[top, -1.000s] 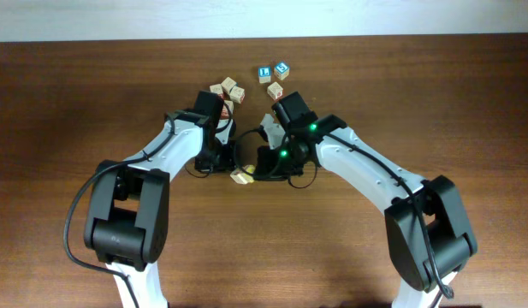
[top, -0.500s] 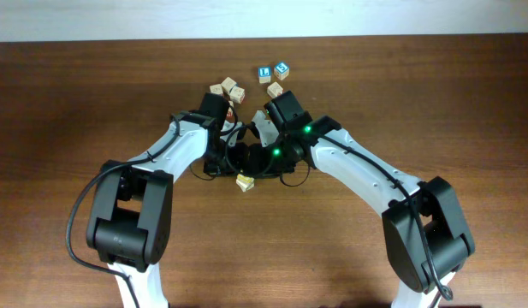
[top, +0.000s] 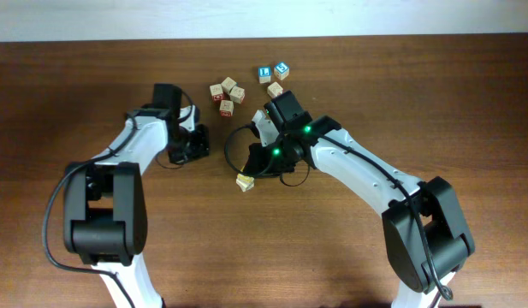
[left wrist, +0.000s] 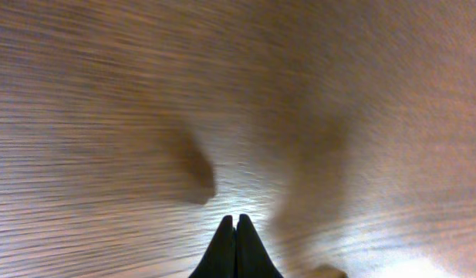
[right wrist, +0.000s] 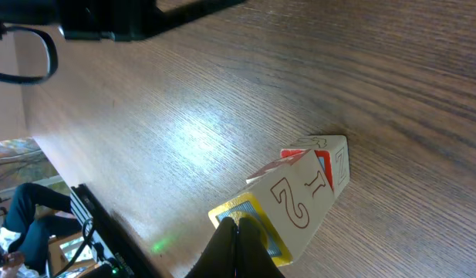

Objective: Rotate 3 blocks

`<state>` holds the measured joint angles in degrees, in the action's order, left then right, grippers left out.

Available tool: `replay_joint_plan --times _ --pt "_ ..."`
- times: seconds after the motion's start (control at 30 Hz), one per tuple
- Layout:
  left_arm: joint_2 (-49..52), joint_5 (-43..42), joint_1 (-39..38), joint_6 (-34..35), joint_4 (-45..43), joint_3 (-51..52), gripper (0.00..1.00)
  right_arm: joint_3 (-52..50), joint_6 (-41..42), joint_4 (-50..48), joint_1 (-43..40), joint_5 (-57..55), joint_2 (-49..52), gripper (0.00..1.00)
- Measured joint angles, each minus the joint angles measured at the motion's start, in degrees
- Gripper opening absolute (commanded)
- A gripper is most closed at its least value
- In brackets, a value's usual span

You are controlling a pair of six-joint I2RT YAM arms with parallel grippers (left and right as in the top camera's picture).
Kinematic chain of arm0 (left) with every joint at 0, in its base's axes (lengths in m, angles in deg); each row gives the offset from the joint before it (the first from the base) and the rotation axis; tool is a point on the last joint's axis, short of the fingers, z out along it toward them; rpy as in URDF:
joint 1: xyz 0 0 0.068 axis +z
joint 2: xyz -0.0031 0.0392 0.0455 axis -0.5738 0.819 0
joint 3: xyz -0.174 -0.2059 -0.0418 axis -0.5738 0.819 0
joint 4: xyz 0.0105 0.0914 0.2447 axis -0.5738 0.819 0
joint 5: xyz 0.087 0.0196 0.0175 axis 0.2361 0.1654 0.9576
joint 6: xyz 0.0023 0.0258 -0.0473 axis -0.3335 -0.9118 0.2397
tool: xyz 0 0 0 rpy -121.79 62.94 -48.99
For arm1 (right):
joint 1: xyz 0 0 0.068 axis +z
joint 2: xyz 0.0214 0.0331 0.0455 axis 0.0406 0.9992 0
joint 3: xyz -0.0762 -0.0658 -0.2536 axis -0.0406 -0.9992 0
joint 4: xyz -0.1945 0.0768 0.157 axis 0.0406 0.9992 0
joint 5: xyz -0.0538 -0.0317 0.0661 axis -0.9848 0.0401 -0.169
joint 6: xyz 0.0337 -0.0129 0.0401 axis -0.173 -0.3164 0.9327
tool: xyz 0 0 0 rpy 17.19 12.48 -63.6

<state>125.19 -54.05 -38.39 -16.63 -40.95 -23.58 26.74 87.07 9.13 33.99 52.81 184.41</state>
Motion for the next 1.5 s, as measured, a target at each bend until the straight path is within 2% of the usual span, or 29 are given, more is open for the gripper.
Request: replay_joint_plan --times 0.2,0.63,0.83,1.03,1.5 --pt "0.00 0.85 2.62 0.22 0.00 0.00 0.00 1.64 -0.24 2.25 0.00 -1.38 0.28 0.05" --pt "0.00 0.85 2.67 0.22 0.00 0.00 0.00 3.13 -0.31 3.63 0.00 -3.08 0.72 0.04" --pt "0.00 0.85 2.67 0.22 0.00 0.00 0.00 9.75 -1.33 9.05 -0.70 -3.13 1.03 0.04" --pt "0.00 0.85 2.67 0.22 0.02 0.00 0.00 10.99 -1.07 16.20 -2.84 -8.96 1.05 0.05" --pt "0.00 0.85 2.67 0.22 0.04 0.00 0.00 10.99 1.99 16.74 -0.42 -15.34 4.00 0.04"
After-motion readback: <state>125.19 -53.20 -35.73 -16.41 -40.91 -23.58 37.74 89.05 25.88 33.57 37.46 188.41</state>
